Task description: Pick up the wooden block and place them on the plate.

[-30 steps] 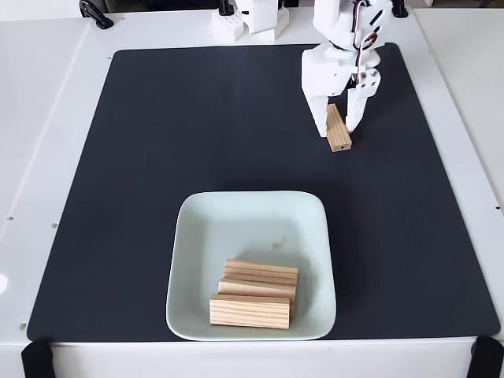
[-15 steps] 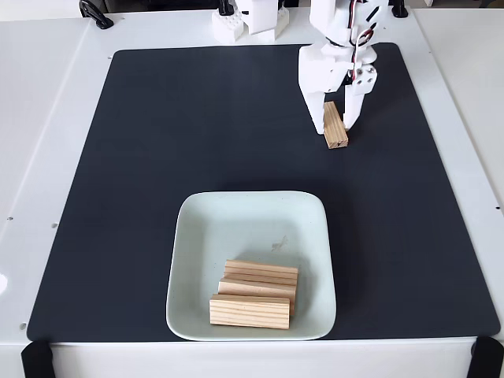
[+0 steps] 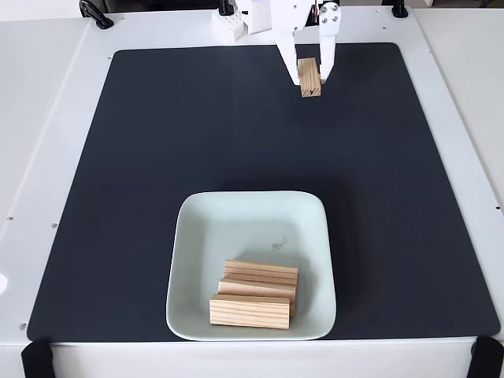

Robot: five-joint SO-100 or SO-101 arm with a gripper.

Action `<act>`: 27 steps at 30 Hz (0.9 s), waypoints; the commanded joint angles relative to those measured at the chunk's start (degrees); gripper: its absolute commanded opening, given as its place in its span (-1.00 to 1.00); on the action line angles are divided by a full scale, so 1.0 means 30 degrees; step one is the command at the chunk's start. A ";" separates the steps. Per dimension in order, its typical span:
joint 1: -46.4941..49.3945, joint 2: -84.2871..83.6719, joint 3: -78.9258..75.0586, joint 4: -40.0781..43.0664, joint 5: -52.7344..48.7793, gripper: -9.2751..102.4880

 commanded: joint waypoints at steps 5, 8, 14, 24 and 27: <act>0.2168 0.1084 -0.0732 -0.3311 0.5830 -0.84; 0.3252 0.0381 -0.2021 -0.4512 0.7910 -0.84; 0.5186 -0.3926 -0.7236 -0.4512 1.2305 -0.84; 0.7676 -1.3330 -1.9453 -0.4482 1.7813 -0.84; 0.8203 -1.5352 -2.1797 -0.4482 1.8281 -0.84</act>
